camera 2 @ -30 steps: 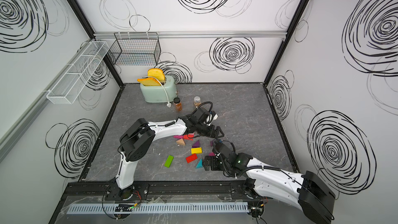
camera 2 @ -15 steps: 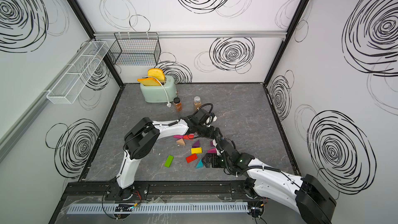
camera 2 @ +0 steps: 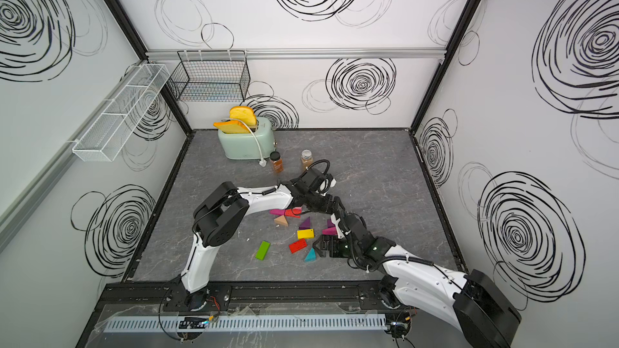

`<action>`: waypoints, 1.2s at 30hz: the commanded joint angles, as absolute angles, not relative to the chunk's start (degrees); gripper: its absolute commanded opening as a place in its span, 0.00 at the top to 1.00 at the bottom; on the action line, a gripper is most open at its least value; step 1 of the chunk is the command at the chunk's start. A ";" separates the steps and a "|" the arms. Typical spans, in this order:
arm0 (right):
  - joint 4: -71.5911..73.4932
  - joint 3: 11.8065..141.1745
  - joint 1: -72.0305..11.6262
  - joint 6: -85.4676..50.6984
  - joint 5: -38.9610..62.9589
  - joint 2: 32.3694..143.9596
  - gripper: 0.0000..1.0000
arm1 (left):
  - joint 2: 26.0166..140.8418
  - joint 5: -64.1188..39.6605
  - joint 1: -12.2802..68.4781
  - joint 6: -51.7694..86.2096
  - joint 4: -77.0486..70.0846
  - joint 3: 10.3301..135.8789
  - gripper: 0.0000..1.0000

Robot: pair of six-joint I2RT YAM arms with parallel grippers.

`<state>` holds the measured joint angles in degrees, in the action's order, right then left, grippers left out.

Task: Assemble a piece of candy with building blocks
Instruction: Assemble the building blocks at the center of the board.

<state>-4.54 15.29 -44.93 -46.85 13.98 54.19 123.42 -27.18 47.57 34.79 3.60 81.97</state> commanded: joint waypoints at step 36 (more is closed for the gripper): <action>0.04 11.96 -27.69 -40.59 14.78 53.45 0.01 | 132.49 -36.06 48.08 35.07 9.12 94.34 0.17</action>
<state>0.93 12.49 -29.36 -41.93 14.70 53.19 130.67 -34.26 47.46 34.70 6.81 92.66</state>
